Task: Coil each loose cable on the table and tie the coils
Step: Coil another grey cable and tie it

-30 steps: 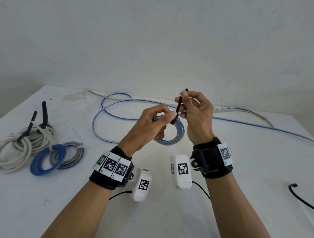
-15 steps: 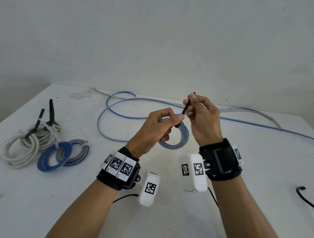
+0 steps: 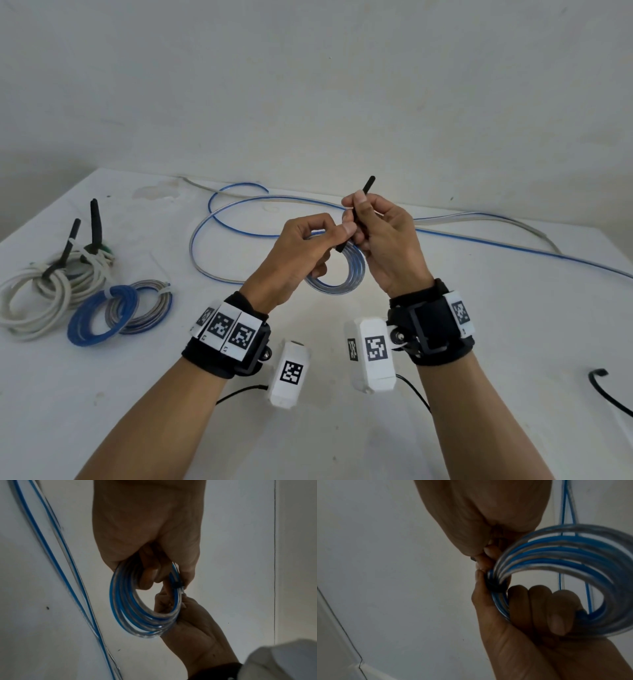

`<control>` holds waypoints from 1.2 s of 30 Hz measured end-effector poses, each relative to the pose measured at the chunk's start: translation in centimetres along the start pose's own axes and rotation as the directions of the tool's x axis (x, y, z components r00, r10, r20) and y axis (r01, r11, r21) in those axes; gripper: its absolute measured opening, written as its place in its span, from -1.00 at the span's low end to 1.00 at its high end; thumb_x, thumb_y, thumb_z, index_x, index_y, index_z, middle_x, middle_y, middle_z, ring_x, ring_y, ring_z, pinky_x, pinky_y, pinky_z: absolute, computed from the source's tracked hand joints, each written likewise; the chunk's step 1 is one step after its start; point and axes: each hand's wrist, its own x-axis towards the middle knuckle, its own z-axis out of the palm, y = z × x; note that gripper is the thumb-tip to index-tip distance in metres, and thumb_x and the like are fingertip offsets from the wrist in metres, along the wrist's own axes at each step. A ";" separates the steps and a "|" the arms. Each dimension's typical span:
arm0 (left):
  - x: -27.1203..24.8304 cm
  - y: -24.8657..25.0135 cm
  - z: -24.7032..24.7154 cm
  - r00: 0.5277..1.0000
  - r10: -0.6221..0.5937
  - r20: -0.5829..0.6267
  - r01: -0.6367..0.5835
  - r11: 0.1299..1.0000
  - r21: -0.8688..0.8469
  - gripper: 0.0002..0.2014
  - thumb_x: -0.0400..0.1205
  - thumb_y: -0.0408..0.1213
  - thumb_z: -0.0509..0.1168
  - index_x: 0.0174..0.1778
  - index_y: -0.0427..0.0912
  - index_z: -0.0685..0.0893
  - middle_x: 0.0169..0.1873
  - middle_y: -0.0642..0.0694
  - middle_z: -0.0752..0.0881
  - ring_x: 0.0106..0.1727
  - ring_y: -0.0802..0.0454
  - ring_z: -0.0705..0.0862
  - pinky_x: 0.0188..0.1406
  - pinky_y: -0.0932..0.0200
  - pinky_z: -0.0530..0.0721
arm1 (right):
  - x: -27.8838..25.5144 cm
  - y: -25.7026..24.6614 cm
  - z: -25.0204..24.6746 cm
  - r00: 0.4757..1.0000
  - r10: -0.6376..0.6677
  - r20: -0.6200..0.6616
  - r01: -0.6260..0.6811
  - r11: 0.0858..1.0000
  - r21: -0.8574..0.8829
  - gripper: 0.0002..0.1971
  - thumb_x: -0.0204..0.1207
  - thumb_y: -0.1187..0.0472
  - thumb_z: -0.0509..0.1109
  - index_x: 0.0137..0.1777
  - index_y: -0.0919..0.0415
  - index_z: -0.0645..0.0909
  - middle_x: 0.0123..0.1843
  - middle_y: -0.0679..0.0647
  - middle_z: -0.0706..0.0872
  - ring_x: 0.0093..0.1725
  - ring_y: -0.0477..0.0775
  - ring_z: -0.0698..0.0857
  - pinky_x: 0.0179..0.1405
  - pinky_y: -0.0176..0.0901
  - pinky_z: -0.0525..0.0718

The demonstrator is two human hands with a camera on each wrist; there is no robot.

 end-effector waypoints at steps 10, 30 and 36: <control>-0.3 -1.0 -0.5 0.984 -0.161 0.069 0.170 0.973 -0.153 -0.51 0.75 -0.28 0.29 -0.57 0.03 0.56 -0.66 0.16 0.34 -0.61 0.17 0.16 -0.51 0.16 0.12 | 0.0 1.4 0.7 0.999 0.032 -0.035 -0.032 0.999 0.014 -0.75 0.80 0.22 0.24 -0.03 0.30 0.69 -0.40 0.00 0.64 -0.49 -0.12 0.48 -0.35 -0.30 0.57; -11.3 1.5 -14.1 0.951 -0.223 -0.215 0.224 0.974 -0.018 -0.72 0.71 -0.29 0.40 0.27 -0.39 0.67 -0.01 -0.31 0.86 -0.04 -0.21 0.86 -0.04 -0.01 0.86 | -0.4 2.2 15.3 0.978 -0.172 0.116 0.206 0.865 -0.458 -0.71 0.59 0.16 0.56 -0.15 0.42 0.66 -0.35 0.21 0.80 -0.53 0.01 0.67 -0.48 -0.17 0.70; -15.6 1.2 -19.9 0.915 -0.221 -0.337 0.199 0.975 -0.100 -0.80 0.72 -0.40 0.34 0.20 -0.43 0.72 -0.05 -0.30 0.87 -0.09 -0.11 0.87 -0.15 0.12 0.85 | -0.2 4.0 18.6 0.917 0.154 0.368 0.202 0.616 -0.762 -0.55 0.51 -0.17 0.56 0.17 0.18 0.70 -0.02 0.02 0.81 -0.03 0.00 0.77 0.03 -0.11 0.76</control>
